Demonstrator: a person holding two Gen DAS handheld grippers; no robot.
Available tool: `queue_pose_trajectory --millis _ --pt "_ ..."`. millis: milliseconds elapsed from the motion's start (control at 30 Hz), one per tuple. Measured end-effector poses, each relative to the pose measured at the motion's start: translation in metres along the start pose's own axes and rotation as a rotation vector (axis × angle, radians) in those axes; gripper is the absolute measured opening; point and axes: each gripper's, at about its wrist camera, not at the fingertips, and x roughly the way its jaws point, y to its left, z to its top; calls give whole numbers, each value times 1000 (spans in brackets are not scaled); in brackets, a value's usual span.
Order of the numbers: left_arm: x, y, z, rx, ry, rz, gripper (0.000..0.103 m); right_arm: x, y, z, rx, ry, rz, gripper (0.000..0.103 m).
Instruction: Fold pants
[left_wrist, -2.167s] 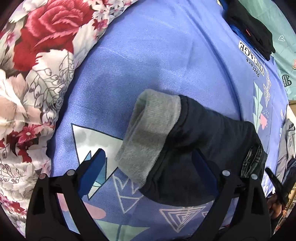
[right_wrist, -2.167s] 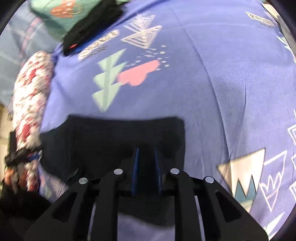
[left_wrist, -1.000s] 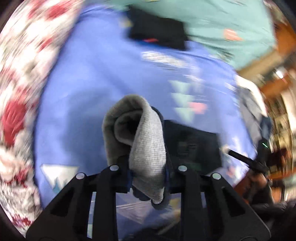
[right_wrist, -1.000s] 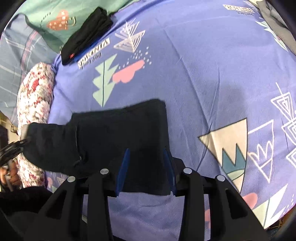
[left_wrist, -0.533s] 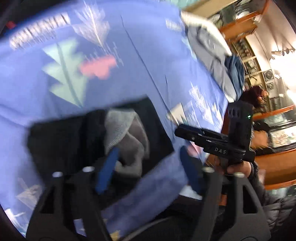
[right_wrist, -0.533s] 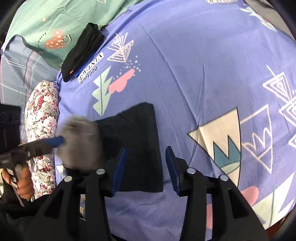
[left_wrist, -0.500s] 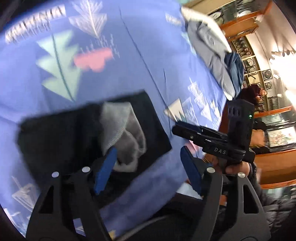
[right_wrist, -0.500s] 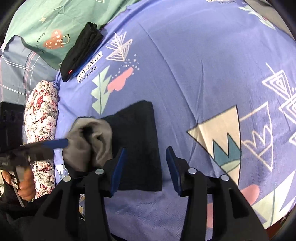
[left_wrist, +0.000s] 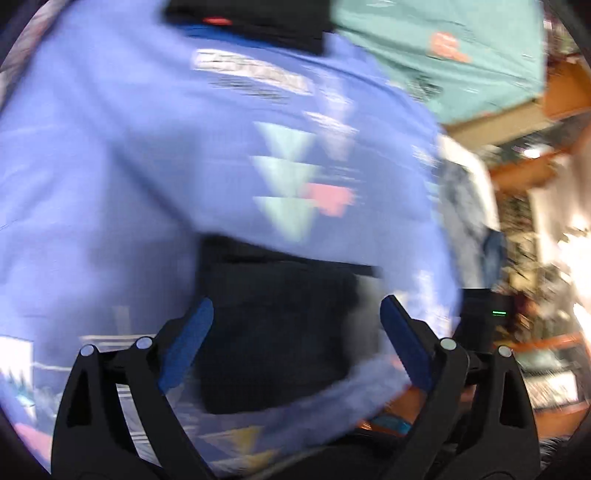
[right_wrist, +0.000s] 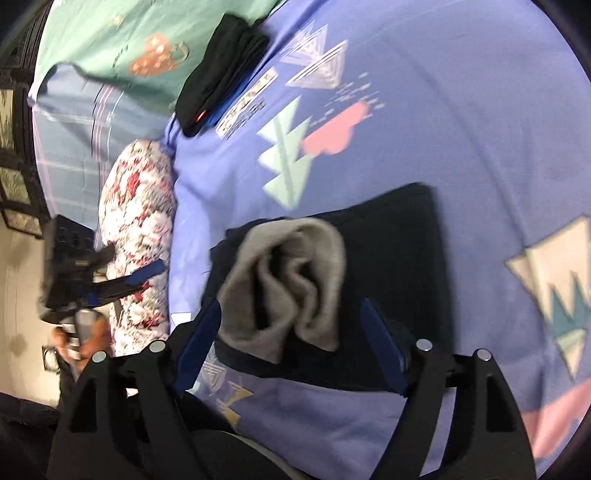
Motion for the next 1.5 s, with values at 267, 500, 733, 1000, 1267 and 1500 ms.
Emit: queue_pose_trajectory --millis 267,500,733,1000,1267,1500 --pt "39 32 -23 1 96 185 93 36 29 7 -80 64 -112 94" --pt "54 34 -25 21 141 203 93 66 24 1 -140 139 -186 28" --pt "33 38 -16 17 81 188 93 -17 55 -5 -230 10 14 21" --pt "53 18 -17 65 116 160 93 -11 -46 6 -29 53 -161 35" --pt "72 -4 -9 79 134 115 93 -35 -32 12 -91 -12 -257 55" --pt "112 -4 7 37 185 166 95 -11 -29 43 -132 -22 -317 54"
